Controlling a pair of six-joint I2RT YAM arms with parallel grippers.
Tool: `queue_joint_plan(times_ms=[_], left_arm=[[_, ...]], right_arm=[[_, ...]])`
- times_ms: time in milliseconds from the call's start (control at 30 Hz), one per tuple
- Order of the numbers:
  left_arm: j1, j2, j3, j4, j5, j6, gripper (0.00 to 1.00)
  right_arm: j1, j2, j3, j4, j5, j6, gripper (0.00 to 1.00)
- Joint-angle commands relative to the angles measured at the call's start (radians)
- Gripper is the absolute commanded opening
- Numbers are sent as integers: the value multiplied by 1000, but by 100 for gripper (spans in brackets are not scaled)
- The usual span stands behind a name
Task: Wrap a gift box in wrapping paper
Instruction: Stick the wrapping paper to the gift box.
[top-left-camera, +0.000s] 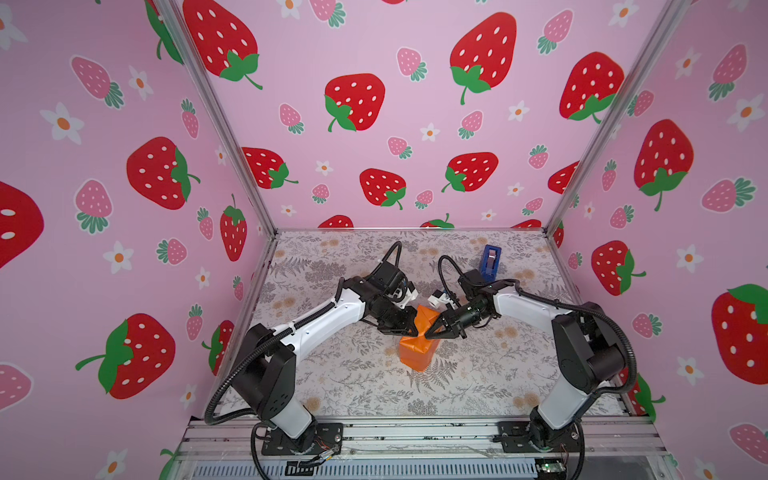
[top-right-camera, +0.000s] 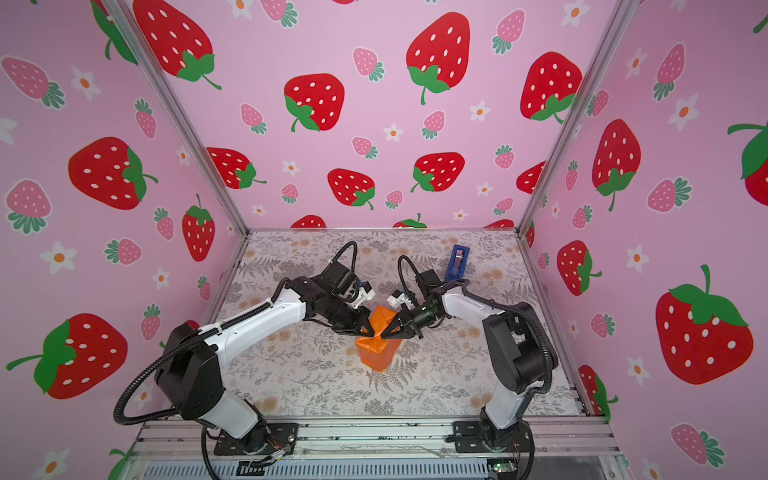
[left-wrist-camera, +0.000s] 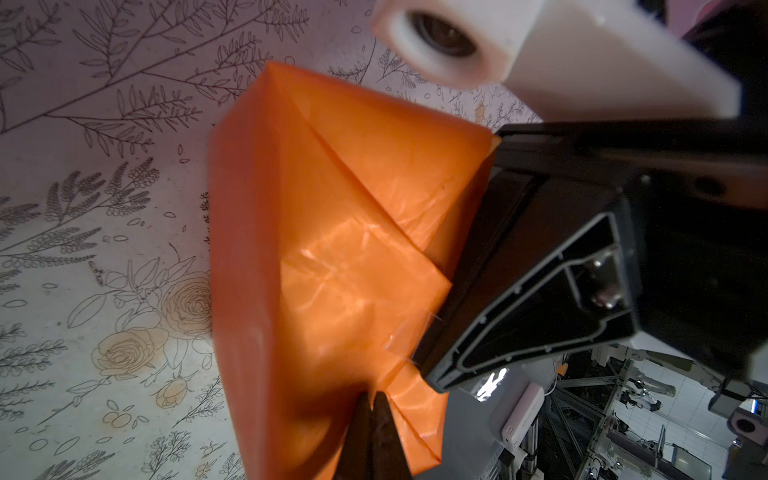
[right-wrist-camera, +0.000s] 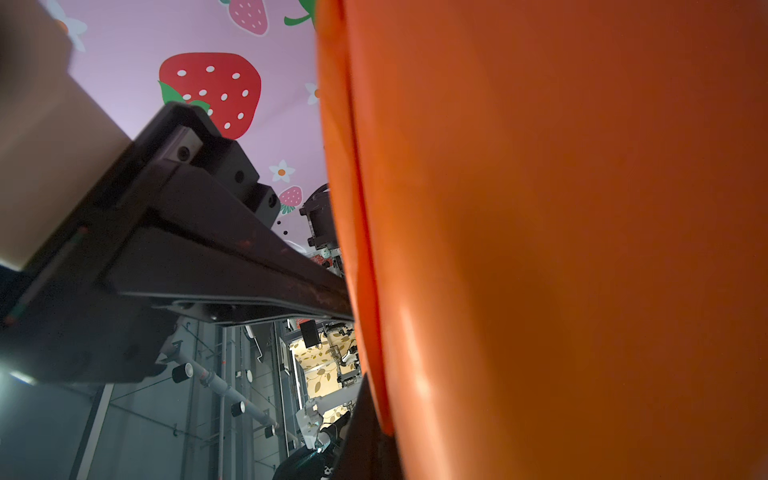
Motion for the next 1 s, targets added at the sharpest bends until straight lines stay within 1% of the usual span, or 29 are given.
queue_joint_plan(times_ms=[0,133,300,567,967], left_arm=[[-4,-25,77,-53,-18,7,0],[-3,-19,131,-39,7,-1,0],[-2,27,162,5,47,-25,0],[-17,87,129,48,85,-30,0],[-20,138,59,-6,4,12,0]], right_arm=[[0,38,-41,-61,62,-32,0],[0,39,-49,-65,69,-37,0],[-1,28,-55,-43,72,-15,0],[0,20,-52,-46,72,-12,0],[1,12,-34,-41,71,3,0]])
